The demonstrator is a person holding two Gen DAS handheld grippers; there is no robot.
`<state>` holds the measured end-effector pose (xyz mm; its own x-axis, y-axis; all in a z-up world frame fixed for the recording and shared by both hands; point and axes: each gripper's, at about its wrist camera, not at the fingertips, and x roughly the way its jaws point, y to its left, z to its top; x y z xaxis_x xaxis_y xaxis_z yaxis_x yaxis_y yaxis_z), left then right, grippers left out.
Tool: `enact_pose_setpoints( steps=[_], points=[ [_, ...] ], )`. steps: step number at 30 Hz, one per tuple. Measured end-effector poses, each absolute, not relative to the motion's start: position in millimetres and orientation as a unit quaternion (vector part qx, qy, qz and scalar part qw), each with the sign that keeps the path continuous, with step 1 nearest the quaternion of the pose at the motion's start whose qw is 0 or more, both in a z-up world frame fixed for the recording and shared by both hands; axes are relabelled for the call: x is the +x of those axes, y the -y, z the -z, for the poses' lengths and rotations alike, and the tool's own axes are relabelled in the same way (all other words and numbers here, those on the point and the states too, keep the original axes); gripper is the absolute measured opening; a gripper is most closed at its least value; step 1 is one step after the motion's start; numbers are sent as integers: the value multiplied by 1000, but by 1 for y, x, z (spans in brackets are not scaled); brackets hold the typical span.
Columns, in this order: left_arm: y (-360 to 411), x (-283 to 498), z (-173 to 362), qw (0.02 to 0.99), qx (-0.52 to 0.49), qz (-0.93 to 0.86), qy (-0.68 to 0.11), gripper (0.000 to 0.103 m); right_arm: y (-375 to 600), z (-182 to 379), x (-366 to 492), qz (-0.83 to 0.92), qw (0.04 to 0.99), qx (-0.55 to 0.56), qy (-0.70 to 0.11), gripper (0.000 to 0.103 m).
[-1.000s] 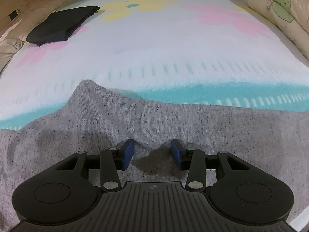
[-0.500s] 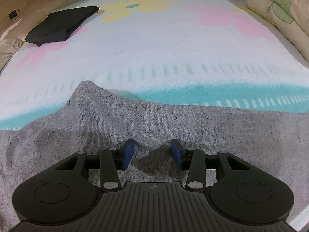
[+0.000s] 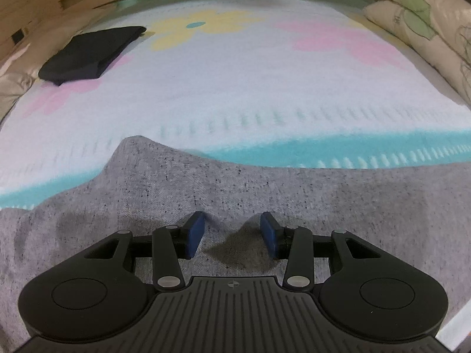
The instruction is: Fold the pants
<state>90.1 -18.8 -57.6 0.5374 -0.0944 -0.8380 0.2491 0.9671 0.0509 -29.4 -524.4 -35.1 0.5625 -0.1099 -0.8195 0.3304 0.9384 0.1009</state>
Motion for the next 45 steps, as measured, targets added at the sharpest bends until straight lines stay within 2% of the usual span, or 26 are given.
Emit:
enact_pose_setpoints(
  steps=[3, 10, 17, 20, 26, 29, 32, 33, 34, 42, 43, 45],
  points=[
    [19, 89, 60, 871, 82, 102, -474, 41, 517, 50, -22, 134, 858, 91, -487, 10],
    [17, 93, 66, 859, 72, 116, -494, 43, 519, 55, -24, 145, 852, 88, -495, 13],
    [-39, 95, 66, 867, 22, 65, -494, 43, 511, 58, -22, 161, 847, 71, -501, 15],
    [-65, 108, 70, 867, -29, 73, -491, 42, 511, 58, -20, 168, 843, 77, -505, 16],
    [-69, 146, 71, 878, -7, 62, -475, 43, 508, 58, -16, 182, 837, 74, -511, 18],
    [-74, 151, 72, 883, -44, 43, -465, 43, 510, 58, -21, 186, 839, 79, -506, 26],
    [-72, 136, 63, 887, -33, 5, -461, 44, 515, 57, -25, 192, 838, 85, -503, 49],
    [-73, 128, 59, 887, -23, -10, -460, 44, 516, 58, -26, 200, 837, 82, -502, 63],
    [-76, 120, 55, 889, -21, -21, -457, 44, 518, 59, -27, 211, 834, 79, -503, 71],
    [-134, 59, 55, 864, -131, -141, -465, 49, 530, 62, -27, 246, 815, 126, -509, 82],
    [-137, 54, 65, 852, -125, -145, -488, 49, 530, 63, -27, 251, 813, 128, -510, 83],
    [-127, 45, 68, 866, -73, -129, -477, 49, 531, 63, -25, 254, 808, 136, -514, 84]
  ],
)
